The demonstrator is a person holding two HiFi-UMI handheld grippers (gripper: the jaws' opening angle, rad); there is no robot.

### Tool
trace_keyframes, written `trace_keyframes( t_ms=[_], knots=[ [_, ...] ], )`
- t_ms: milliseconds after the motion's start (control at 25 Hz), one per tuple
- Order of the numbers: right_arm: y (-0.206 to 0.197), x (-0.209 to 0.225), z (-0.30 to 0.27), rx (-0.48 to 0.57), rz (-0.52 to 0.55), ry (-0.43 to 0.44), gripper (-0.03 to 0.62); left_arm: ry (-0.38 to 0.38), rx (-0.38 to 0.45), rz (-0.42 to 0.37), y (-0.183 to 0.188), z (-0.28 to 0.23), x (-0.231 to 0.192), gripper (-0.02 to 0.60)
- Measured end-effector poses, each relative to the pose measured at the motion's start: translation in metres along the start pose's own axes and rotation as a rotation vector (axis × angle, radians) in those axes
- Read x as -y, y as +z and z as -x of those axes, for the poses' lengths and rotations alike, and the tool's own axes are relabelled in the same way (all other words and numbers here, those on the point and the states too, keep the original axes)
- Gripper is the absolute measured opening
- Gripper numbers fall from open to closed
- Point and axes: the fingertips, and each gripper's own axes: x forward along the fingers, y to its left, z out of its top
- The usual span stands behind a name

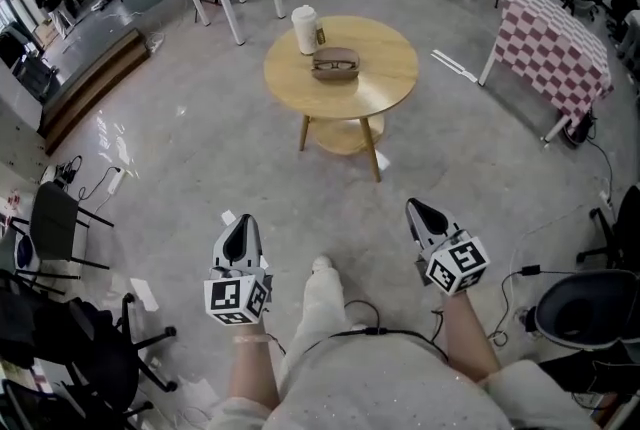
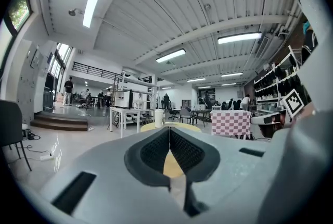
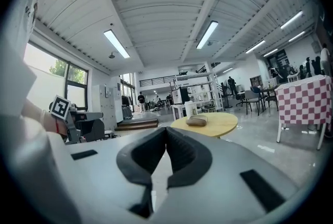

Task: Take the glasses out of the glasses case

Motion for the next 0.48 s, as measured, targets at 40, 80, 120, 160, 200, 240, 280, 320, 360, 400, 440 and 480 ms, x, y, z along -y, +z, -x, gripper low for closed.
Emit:
trace_keyframes(
  t_ms=[40, 80, 120, 160, 200, 240, 280, 320, 360, 400, 440, 480],
  knots=[
    [0.002, 0.002, -0.007, -0.002, 0.010, -0.004, 0.006, -0.002, 0.001, 0.002, 0.001, -0.010, -0.003, 0.006],
    [0.005, 0.005, -0.014, -0.001, 0.018, -0.011, 0.006, -0.004, 0.003, 0.005, 0.003, -0.020, -0.005, 0.006],
    [0.009, 0.009, -0.021, 0.001, 0.024, -0.020, 0.006, -0.007, 0.007, 0.010, 0.006, -0.030, -0.007, 0.006],
    [0.012, 0.013, -0.028, 0.004, 0.025, -0.029, 0.008, -0.013, 0.012, 0.014, 0.009, -0.040, -0.010, 0.006],
    [0.016, 0.017, -0.036, 0.007, 0.021, -0.037, 0.011, -0.021, 0.014, 0.017, 0.011, -0.051, -0.013, 0.006],
    [0.019, 0.021, -0.044, 0.010, 0.013, -0.044, 0.038, -0.030, 0.011, 0.019, 0.012, -0.061, -0.016, 0.006],
    [0.022, 0.024, -0.052, 0.013, 0.002, -0.050, 0.065, -0.036, 0.004, 0.020, 0.012, -0.071, -0.020, 0.006],
    [0.024, 0.028, -0.059, 0.015, -0.010, -0.054, 0.076, -0.040, -0.003, 0.023, 0.011, -0.080, -0.025, 0.006],
    [0.025, 0.031, -0.066, 0.016, -0.020, -0.057, 0.090, -0.043, -0.007, 0.027, 0.011, -0.089, -0.029, 0.006],
    [0.027, 0.034, -0.072, 0.016, -0.028, -0.060, 0.110, -0.048, -0.009, 0.029, 0.011, -0.097, -0.033, 0.006],
    [0.028, 0.037, -0.078, 0.015, -0.034, -0.065, 0.121, -0.057, -0.011, 0.028, 0.012, -0.106, -0.035, 0.006],
    [0.029, 0.041, -0.084, 0.013, -0.041, -0.072, 0.127, -0.069, -0.014, 0.024, 0.013, -0.115, -0.036, 0.006]
  ],
)
